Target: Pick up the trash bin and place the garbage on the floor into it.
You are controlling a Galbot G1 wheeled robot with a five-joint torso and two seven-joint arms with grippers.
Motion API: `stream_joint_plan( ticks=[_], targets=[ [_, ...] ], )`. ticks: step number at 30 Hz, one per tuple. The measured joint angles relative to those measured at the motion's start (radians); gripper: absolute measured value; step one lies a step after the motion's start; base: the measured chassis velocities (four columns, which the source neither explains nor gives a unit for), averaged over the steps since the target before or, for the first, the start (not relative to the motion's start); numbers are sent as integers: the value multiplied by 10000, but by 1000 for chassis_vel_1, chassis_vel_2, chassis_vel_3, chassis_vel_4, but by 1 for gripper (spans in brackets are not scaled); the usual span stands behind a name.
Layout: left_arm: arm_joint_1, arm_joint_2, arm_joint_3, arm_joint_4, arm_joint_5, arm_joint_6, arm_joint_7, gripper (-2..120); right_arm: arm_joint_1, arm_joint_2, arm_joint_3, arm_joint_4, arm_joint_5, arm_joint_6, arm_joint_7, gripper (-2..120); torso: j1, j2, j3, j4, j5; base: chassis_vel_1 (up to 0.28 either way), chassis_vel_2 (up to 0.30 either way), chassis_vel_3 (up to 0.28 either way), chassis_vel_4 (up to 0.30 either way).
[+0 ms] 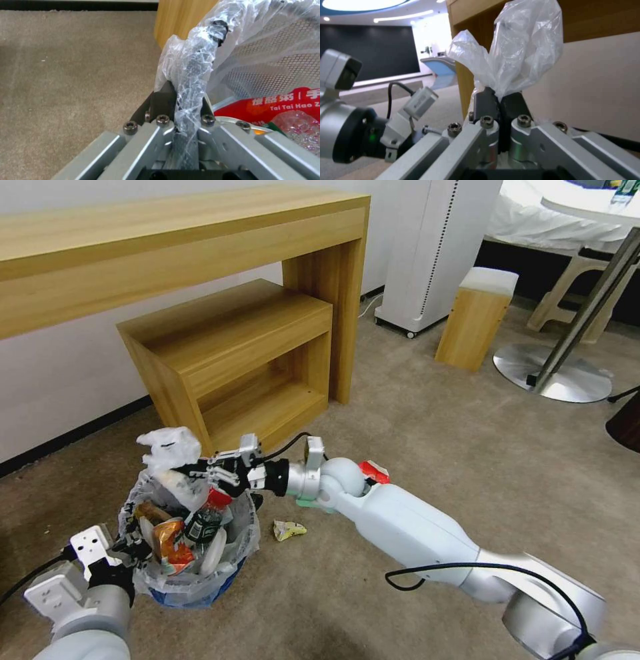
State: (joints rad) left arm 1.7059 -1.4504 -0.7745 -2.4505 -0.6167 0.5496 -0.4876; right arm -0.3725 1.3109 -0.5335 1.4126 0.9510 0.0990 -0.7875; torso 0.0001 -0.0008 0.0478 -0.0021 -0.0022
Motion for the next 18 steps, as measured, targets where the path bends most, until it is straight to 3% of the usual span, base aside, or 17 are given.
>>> stream_joint_plan(
  ticks=[12, 14, 16, 18],
  targets=[
    [21, 5, 37, -123, -17, 14, -2, 1, -427, -36, 15, -57, -189, -47, 418, 39, 0, 0, 0, -1, 1, 0, 0, 0, 0],
    [55, 10, 7, -144, -16, 14, -3, 1, -472, -77, 99, -9, -191, -49, 535, 51, 0, 0, 0, -1, 2, 0, 0, 0, 0],
    [70, 9, 6, -146, -16, 14, -4, 1, -477, -85, 133, 17, -188, -48, 633, 53, 0, 0, 0, -1, 2, 0, 0, 0, 0],
    [110, -11, 8, -149, -13, 14, -4, 1, -507, -98, 201, 144, -147, -38, 1200, 64, 0, 0, 0, -1, 2, 0, 0, 0, 0]
  ],
)
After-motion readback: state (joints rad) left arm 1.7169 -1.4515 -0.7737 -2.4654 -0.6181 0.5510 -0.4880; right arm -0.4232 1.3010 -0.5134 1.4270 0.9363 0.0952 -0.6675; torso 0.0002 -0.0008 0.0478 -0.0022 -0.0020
